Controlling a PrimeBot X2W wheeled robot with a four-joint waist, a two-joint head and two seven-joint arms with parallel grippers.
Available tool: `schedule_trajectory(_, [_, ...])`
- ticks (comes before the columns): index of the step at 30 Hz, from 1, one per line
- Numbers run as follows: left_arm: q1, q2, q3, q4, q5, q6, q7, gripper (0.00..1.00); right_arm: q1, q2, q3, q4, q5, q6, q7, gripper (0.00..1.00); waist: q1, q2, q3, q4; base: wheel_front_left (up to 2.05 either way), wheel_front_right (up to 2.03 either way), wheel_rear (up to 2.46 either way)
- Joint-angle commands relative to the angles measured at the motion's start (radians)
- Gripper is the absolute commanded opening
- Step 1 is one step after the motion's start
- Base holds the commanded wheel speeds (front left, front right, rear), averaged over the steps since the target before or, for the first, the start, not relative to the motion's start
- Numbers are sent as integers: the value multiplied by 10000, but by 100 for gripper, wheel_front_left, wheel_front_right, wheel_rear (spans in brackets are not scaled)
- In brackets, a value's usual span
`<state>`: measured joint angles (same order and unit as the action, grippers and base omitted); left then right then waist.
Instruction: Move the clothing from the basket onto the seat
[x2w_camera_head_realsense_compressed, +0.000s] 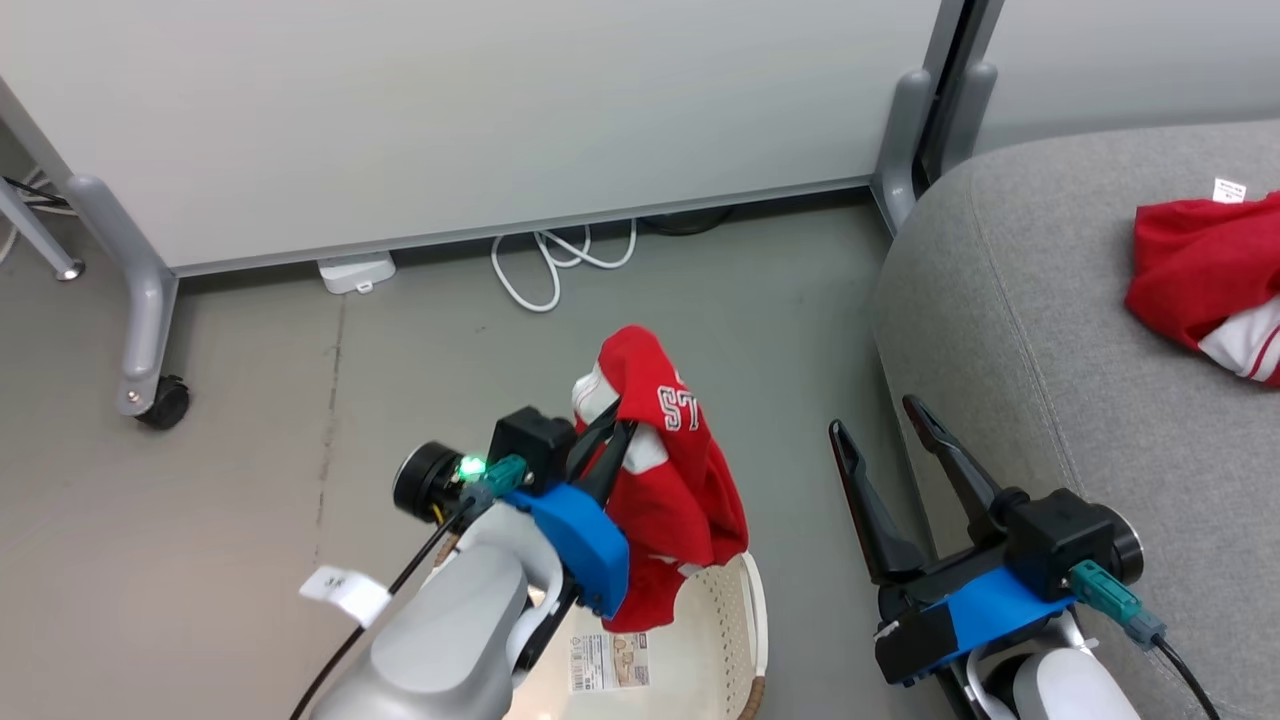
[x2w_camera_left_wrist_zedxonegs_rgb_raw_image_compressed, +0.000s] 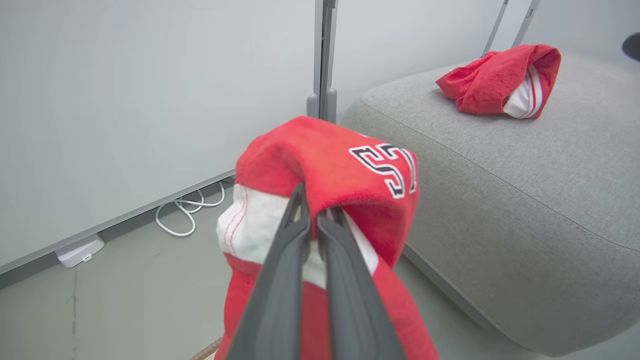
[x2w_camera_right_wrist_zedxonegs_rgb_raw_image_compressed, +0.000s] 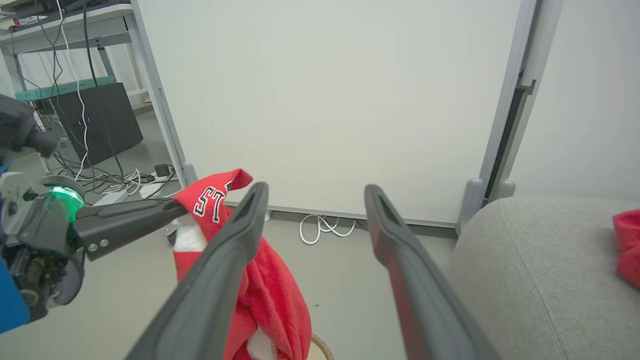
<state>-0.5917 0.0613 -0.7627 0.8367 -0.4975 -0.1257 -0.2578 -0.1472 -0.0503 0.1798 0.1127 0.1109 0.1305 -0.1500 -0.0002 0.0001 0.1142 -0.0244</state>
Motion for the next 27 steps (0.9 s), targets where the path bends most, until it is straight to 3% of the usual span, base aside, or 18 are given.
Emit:
schedule_trajectory(1, [-298,-12,-71,-62,-90,-62,59,0,135,-1,33,34,93,5,40,100,2,-1,-148,111,0,0,0])
schedule_trajectory(15, [-1691,-103,-703,-515,-1246,-51,1010,0,335,-1,311,269,292,5,157,100,2,-1,-618,297,0,0,0])
schedule_trajectory(27, [-1939,-101,-1245,-929,-1787,103,1136,0,208,-1,562,459,386,5,252,100,2,-1,-677,356,0,0,0])
